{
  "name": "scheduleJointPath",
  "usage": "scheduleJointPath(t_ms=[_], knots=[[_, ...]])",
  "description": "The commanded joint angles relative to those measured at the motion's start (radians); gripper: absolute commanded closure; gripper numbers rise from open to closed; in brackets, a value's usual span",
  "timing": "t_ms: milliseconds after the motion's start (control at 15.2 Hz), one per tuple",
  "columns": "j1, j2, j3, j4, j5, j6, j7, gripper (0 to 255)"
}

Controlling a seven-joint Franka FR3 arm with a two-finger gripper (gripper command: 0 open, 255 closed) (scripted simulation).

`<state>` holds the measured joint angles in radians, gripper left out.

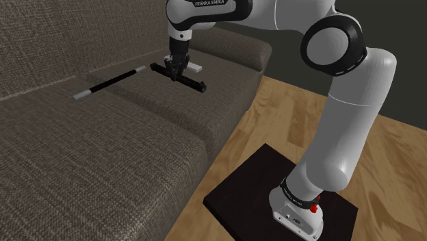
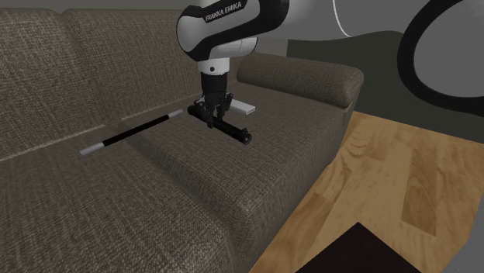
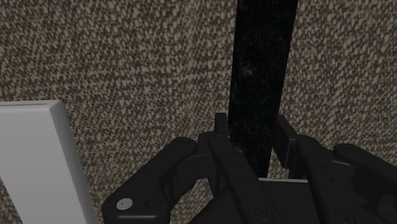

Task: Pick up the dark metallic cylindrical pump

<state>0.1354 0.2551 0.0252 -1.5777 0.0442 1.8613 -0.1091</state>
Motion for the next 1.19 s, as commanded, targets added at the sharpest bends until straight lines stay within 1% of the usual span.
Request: scheduleJointPath(t_ms=[0, 396, 1122], knots=[[0.0, 0.0, 0.0, -0.001, 0.0, 0.001, 0.0, 255], [0.0, 0.003, 0.0, 0.002, 0.0, 0.001, 0.0, 255], [0.0, 0.008, 0.0, 0.157, -0.002, -0.149, 0.007, 255]])
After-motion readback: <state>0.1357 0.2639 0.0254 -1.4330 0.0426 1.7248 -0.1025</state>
